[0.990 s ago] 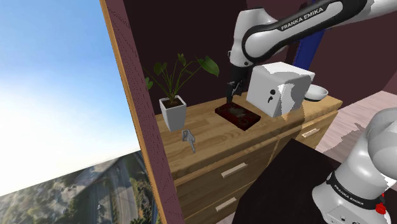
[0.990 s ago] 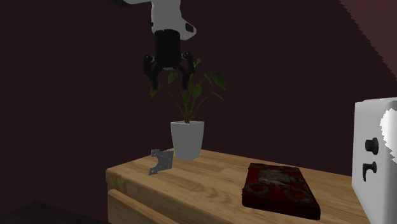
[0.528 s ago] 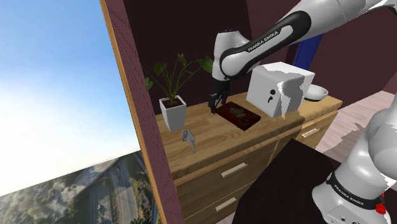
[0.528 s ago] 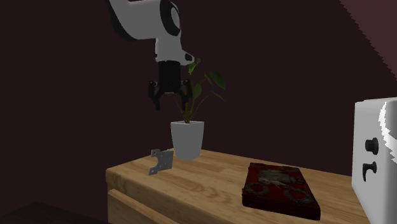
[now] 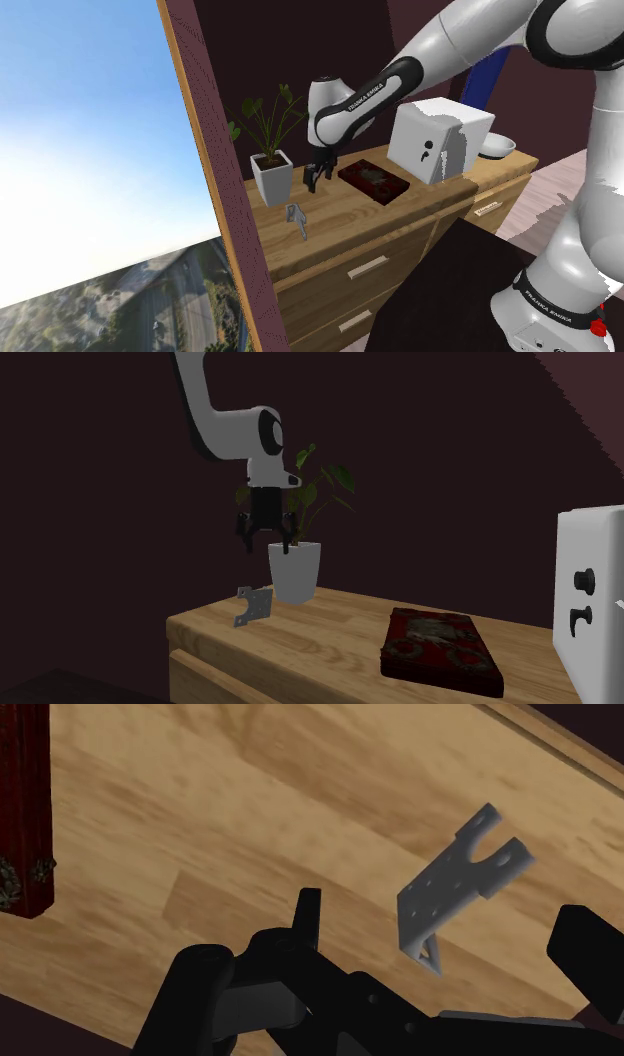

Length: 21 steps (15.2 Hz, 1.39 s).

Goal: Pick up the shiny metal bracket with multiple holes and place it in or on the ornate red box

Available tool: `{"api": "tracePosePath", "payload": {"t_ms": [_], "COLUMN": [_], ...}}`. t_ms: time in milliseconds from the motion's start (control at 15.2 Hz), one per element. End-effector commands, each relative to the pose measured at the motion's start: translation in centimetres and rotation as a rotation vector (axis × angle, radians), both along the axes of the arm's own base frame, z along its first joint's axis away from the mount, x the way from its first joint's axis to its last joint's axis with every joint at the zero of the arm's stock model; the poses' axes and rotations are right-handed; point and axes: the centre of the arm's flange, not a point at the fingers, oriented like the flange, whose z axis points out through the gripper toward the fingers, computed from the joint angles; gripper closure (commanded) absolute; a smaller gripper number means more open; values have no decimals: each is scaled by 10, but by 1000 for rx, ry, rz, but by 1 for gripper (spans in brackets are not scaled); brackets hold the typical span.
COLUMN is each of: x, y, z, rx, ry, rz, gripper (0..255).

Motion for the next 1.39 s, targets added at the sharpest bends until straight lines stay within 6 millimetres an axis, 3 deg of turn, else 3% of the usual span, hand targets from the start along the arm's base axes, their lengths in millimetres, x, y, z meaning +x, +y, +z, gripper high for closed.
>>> {"api": "tracePosePath", "payload": {"t_ms": [0,462,990,1320], "x": [17,73,76,76], "y": [11,43,45,45], "z": [-21,-88,-131,-131], "rx": [2,6,6,6], "ry": [3,16,16,16], "rz": [3,14,15,15], "gripper": [0,0,0,0]}}
